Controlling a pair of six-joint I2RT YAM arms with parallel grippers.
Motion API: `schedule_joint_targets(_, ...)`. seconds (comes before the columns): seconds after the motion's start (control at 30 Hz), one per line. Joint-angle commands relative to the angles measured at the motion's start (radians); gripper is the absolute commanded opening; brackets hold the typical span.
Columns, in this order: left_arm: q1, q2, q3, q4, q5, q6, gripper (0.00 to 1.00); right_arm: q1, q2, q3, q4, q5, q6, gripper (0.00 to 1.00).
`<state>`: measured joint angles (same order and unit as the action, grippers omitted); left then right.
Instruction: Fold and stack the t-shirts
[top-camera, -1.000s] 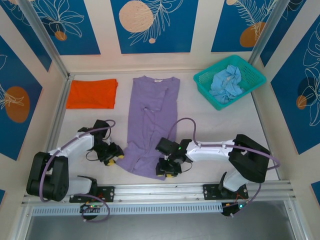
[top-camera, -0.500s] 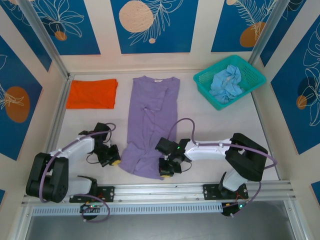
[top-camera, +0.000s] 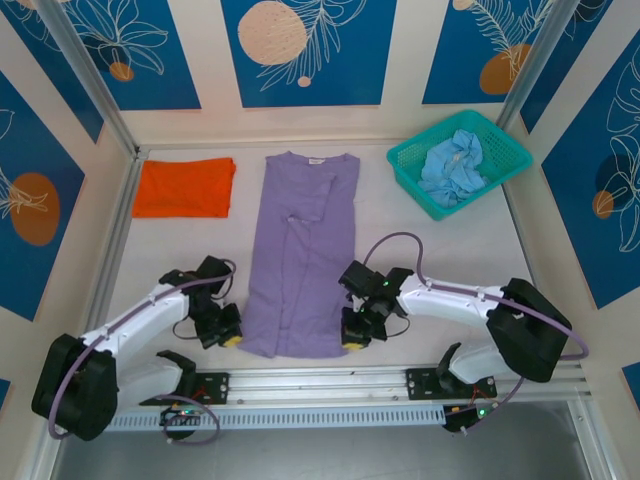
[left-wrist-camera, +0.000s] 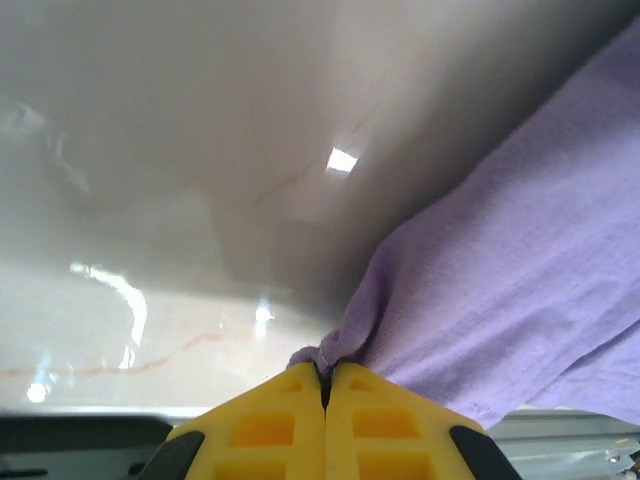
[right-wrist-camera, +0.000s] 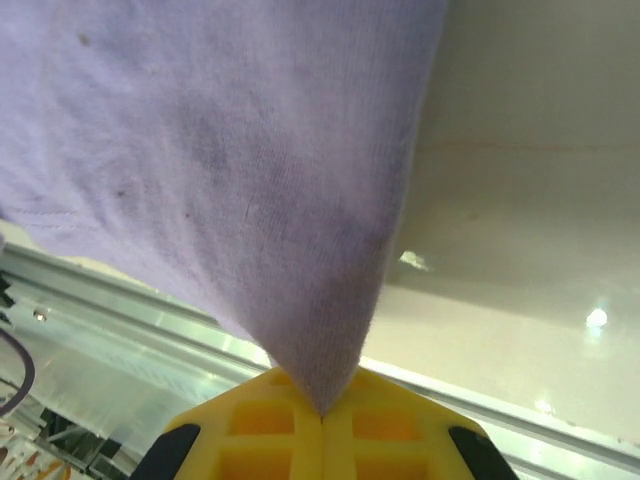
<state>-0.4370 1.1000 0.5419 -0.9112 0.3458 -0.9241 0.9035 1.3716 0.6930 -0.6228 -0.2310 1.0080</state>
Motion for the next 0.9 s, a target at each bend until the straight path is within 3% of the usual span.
schedule_joint_targets(0.0,-0.038,-0.058,-0.039,-0.050,0.071,-0.178,0.00,-0.002,-0.042,-0.022,-0.062,-0.082,-0.047,0.00)
schedule_joint_targets(0.2,-0.062,-0.079,-0.029,0.015,0.092,-0.346,0.00,-0.009,-0.060,-0.042,-0.046,-0.091,-0.033,0.00)
schedule_joint_targets(0.43,-0.065,0.015,0.098,-0.044,0.082,-0.292,0.00,-0.042,-0.095,-0.002,-0.089,-0.095,-0.003,0.00)
schedule_joint_targets(0.7,0.043,0.293,0.477,-0.137,0.072,-0.126,0.00,-0.305,-0.104,0.147,-0.204,-0.158,-0.008,0.00)
schedule_joint_targets(0.87,0.124,0.508,0.741,-0.174,0.066,-0.062,0.00,-0.480,0.076,0.359,-0.252,-0.213,-0.107,0.00)
